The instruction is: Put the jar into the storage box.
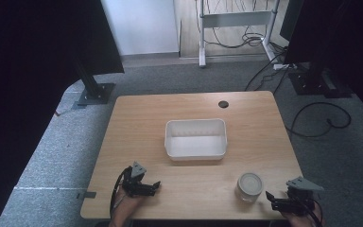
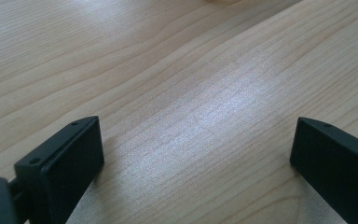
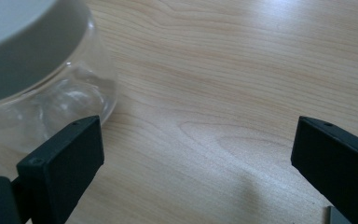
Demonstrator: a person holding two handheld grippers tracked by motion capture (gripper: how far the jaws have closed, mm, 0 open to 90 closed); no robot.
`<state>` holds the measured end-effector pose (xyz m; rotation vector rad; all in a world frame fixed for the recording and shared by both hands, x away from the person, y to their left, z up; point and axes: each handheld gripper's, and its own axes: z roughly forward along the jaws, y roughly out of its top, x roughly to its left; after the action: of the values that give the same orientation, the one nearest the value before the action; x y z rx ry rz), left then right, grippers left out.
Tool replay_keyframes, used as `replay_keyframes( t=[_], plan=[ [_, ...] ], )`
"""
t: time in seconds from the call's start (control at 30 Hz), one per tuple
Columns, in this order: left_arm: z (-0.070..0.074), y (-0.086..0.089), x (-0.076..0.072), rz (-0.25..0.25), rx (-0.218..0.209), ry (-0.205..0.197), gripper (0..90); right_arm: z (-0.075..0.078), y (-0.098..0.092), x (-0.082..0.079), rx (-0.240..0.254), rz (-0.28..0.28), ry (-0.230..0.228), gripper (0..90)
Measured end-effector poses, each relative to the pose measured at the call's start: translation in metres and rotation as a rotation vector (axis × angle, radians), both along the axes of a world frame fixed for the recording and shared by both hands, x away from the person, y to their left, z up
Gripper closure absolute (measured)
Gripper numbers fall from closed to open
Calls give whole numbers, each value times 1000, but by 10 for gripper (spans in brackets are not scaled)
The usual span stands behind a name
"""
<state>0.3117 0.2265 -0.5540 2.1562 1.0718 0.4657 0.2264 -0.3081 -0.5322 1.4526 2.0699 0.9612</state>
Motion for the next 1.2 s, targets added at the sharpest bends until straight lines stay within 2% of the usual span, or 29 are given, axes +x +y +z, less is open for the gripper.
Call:
replay_keyframes(
  t=[0.63, 1.0, 1.2],
  plan=[
    [0, 0, 0, 0, 0, 0, 23, 7, 5, -18, 52, 87, 8, 21],
    [0, 0, 0, 0, 0, 0, 23, 12, 24, -22, 70, 180, -6, 11],
    [0, 0, 0, 0, 0, 0, 22, 13, 35, -20, 60, 221, -19, 4]
  ],
)
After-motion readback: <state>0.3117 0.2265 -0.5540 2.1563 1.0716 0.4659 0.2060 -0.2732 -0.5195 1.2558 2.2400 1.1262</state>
